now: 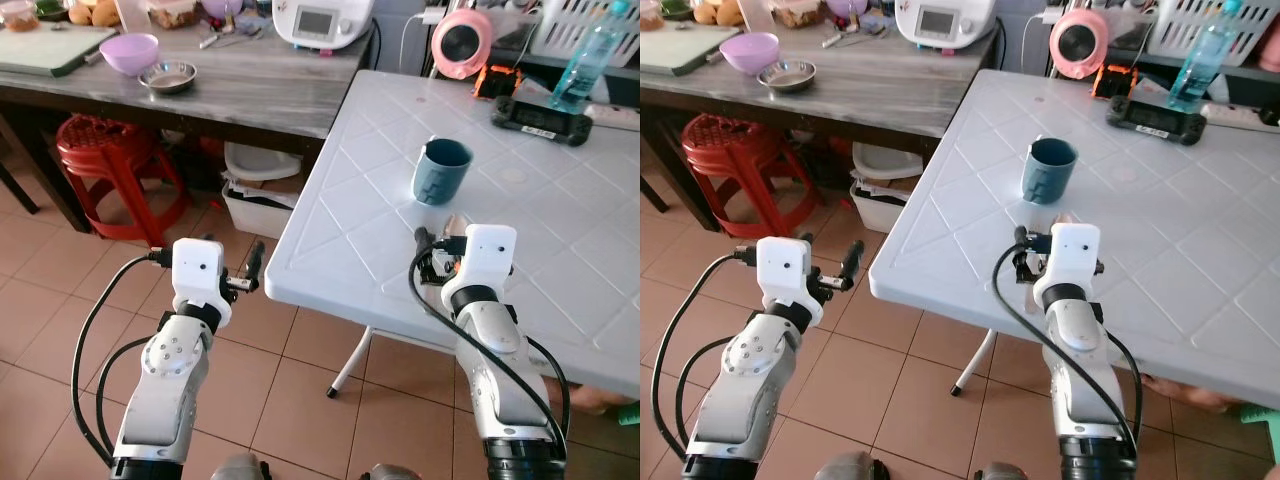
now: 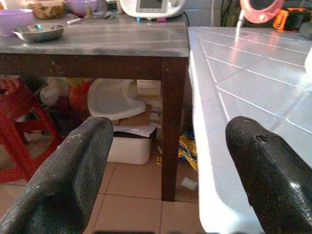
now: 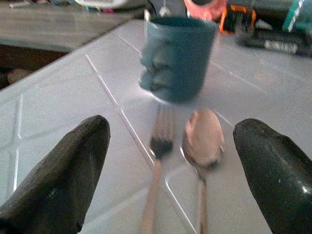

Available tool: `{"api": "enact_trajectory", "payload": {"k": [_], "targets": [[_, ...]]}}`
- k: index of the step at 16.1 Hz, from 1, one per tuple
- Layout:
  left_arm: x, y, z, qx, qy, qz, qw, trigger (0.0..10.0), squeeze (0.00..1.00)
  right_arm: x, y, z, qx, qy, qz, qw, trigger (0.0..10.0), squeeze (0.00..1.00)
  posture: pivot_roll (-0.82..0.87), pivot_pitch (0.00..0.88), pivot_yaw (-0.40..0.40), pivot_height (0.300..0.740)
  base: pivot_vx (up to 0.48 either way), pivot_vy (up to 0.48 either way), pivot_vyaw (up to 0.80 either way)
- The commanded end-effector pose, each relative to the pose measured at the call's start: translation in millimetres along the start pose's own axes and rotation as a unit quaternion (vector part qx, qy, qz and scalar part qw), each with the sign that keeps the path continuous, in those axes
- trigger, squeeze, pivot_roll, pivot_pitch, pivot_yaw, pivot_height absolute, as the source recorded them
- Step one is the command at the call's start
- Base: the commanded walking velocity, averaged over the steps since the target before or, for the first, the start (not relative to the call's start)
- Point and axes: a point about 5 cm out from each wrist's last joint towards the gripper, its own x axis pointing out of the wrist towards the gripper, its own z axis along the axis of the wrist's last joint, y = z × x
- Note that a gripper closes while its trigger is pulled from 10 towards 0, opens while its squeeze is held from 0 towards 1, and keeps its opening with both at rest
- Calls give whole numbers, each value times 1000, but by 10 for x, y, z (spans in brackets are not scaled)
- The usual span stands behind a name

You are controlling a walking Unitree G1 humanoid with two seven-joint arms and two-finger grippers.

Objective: Setting the table

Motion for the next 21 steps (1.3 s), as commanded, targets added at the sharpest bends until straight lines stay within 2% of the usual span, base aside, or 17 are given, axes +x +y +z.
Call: {"api": "enact_trajectory", "payload": {"k": [1, 3, 5, 11, 18, 19, 21], "targets": [[-3, 20, 62, 5, -6, -4, 1000, 10000, 0, 50, -34, 27, 4, 6, -7, 1000, 10000, 0, -13, 0, 13, 740, 0, 0, 0], [-12, 38, 68, 10, -2, -6, 1000, 10000, 0, 142, -91, 46, -5, 25, -12, 1000, 10000, 0, -10, 0, 22, 740, 0, 0, 0], [-25, 49, 70, 13, 2, -7, 1000, 10000, 0, 173, -103, 42, 8, 37, -14, 999, 10000, 0, -6, 2, 31, 740, 0, 0, 0], [-108, 108, 82, 23, 17, -13, 1000, 10000, 0, 224, -30, 47, -1, 63, 15, 998, 10000, 0, 17, 44, 50, 740, 0, 0, 0], [-170, 150, 103, 34, 33, -19, 999, 10000, 0, 359, 101, 60, -9, 95, 75, 993, 10000, 0, 41, 63, 73, 740, 0, 0, 0], [-179, 156, 101, 35, 34, -19, 999, 10000, 0, 373, 116, 49, -11, 98, 80, 992, 8078, 0, 44, 64, 75, 740, 0, 0, 0], [-189, 154, 103, 36, 37, -20, 998, 10000, 0, 411, 111, 49, -14, 100, 77, 992, 0, 0, 46, 65, 72, 740, 0, 0, 0]]}}
